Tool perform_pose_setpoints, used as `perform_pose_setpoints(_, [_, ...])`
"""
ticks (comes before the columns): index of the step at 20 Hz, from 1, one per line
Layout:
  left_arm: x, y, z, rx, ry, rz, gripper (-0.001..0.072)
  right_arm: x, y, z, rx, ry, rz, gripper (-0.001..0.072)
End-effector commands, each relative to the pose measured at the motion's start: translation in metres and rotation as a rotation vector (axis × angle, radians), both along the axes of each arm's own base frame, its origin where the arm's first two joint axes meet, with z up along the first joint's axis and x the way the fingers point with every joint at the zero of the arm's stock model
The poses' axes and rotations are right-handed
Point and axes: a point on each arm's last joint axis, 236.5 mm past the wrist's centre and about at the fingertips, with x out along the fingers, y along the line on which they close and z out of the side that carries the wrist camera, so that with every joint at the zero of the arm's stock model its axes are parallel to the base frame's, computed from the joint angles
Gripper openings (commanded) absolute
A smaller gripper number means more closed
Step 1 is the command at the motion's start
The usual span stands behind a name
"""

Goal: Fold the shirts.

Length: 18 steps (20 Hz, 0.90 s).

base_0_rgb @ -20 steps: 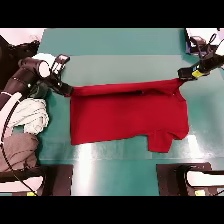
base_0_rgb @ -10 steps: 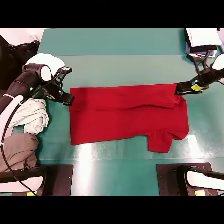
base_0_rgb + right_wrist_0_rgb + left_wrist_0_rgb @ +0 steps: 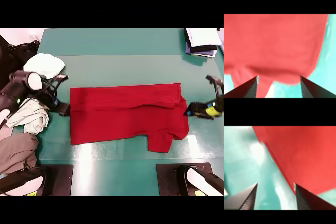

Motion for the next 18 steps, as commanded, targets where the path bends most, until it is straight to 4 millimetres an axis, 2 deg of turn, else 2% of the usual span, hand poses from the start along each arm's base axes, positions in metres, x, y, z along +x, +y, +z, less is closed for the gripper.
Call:
perform_pose_setpoints(1, [-0.038, -0.009, -0.027, -0.062, 0.070, 0.041, 0.0539, -0.048, 0.013, -0.020, 0.049, 0.036, -0.057, 0.0584])
perform_pose_setpoints(4, [-0.056, -0.024, -0.040, -0.129, 0.130, 0.071, 0.0539, -0.065, 0.020, -0.028, 0.044, 0.023, -0.066, 0.0580])
perform_pose_setpoints(7, [-0.083, -0.015, -0.060, -0.092, 0.218, 0.099, 0.0539, -0.073, 0.023, -0.028, 0.038, 0.005, -0.064, 0.0579])
perform_pose_setpoints(10, [-0.105, -0.021, -0.072, -0.123, 0.286, 0.119, 0.0539, -0.074, 0.024, -0.023, 0.029, -0.021, -0.064, 0.0579])
perform_pose_setpoints(13, [-0.103, -0.035, -0.071, -0.183, 0.280, 0.141, 0.0538, -0.076, 0.025, -0.023, 0.033, -0.011, -0.066, 0.0579])
perform_pose_setpoints(16, [-0.101, -0.036, -0.071, -0.189, 0.272, 0.146, 0.0538, -0.079, 0.026, -0.028, 0.051, 0.033, -0.065, 0.0579])
perform_pose_setpoints(17, [-0.101, -0.038, -0.070, -0.197, 0.273, 0.150, 0.0434, -0.080, 0.027, -0.030, 0.056, 0.049, -0.064, 0.0579])
perform_pose_setpoints(18, [-0.099, -0.041, -0.070, -0.208, 0.267, 0.149, 0.0233, -0.080, 0.027, -0.032, 0.061, 0.060, -0.065, 0.0578])
